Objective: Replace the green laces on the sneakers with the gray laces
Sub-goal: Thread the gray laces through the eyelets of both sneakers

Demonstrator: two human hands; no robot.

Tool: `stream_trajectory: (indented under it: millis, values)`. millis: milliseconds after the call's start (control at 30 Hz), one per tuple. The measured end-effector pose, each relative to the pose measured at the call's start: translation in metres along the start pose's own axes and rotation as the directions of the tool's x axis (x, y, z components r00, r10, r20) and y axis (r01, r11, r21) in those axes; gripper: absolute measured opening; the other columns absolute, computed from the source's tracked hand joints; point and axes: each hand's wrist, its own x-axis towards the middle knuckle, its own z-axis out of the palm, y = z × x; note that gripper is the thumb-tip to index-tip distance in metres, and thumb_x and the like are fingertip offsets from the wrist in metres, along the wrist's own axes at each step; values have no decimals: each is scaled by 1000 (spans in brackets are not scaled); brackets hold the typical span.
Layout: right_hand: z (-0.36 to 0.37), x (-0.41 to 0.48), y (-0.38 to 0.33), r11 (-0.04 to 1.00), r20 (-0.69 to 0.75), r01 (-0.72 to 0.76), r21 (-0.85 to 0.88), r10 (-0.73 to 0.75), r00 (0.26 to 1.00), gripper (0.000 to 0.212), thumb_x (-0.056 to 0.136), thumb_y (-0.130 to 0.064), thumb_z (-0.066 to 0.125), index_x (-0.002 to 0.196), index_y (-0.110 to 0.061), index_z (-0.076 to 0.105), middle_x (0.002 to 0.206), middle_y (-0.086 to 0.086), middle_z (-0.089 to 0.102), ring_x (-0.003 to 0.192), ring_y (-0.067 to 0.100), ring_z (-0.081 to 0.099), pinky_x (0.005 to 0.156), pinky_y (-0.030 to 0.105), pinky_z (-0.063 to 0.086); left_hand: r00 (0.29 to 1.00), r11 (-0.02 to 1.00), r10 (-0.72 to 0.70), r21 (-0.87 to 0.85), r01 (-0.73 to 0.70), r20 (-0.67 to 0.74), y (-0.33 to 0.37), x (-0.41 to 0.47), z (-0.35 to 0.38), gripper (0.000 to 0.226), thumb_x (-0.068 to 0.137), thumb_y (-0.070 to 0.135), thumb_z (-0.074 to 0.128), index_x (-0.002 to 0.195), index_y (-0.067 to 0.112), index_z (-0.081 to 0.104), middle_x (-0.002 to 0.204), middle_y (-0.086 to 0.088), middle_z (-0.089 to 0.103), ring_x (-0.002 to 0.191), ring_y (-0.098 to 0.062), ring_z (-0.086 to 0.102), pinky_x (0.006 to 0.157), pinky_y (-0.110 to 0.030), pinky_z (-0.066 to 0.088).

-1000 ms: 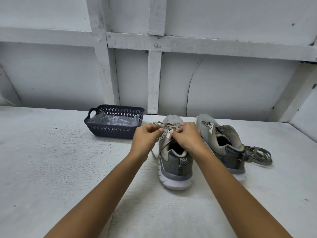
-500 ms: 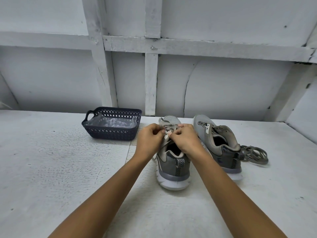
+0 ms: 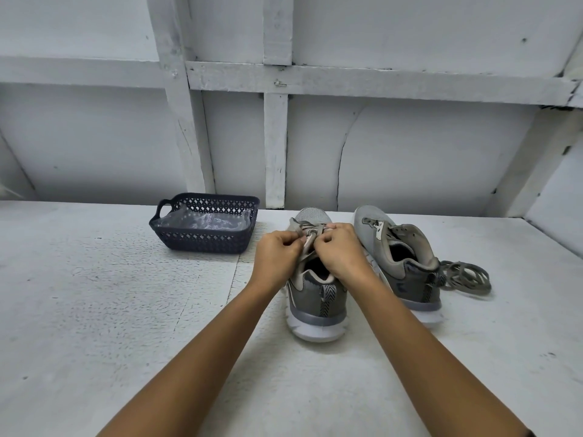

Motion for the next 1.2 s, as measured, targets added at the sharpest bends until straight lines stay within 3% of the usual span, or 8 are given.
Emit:
stream_trajectory:
  millis: [200,333,433,633,767,900,1000,1200]
  values:
    - [4,3,2,1000,1,2,8,-2,1000,32,82,-12,57,52,-21,49,122,12,50,120,26,41,100,41,39,999,979,33,200,-39,35,2,-1,0,21,92,17,58,96,3,74,89,-15,73,86,-24,66,74,-34,49]
    - [1,3,4,1000,9,-1,-20,1,1000,26,83,-11,58,59,-17,53,125,10,45,121,24,39,102,40,38,993,939,39,335,-75,113,5,-3,-1,35,94,16,51,63,1,58,63,-11,57,68,-23,49,52,-25,30]
    - [2,5,5,1000,11,6,-10,-6,1000,15,83,-8,56,73,-15,64,127,7,43,120,23,40,102,38,38,987,916,64,384,-117,147,5,-5,-2,33,93,22,53,74,-4,62,77,-11,58,78,-24,54,60,-29,33]
    - [8,8,7,997,3,13,81,-14,1000,30,64,-11,52,44,-30,62,106,7,52,105,29,51,89,36,46,983,857,71,494,-146,167,17,-6,-4,20,85,16,61,84,-4,65,88,-18,61,75,-23,49,57,-25,25]
    - [11,10,9,995,2,41,87,-41,999,39,58,-19,47,45,-53,59,106,11,57,101,28,51,86,37,47,993,859,61,501,-103,100,18,-5,0,18,86,13,57,79,-2,66,80,-22,64,67,-24,47,53,-26,24]
    - [8,9,7,999,11,30,35,-31,999,27,74,-17,59,50,-28,66,108,10,53,107,29,50,90,38,46,996,875,67,476,-87,59,12,-7,1,20,86,10,53,77,0,67,71,-18,62,69,-30,56,55,-31,32]
    - [9,10,6,998,10,15,-65,-14,1000,13,82,-17,61,78,-12,72,122,10,44,114,27,43,97,39,42,995,881,82,461,-101,60,8,-7,1,23,88,12,53,73,-1,65,72,-19,63,70,-31,57,54,-31,34]
    - [10,3,3,999,-45,41,-5,-41,998,21,88,-20,53,70,-17,62,118,11,51,110,27,48,96,42,43,998,930,65,362,-63,7,3,-10,2,18,87,17,56,81,2,64,81,-13,67,79,-27,60,67,-35,42]
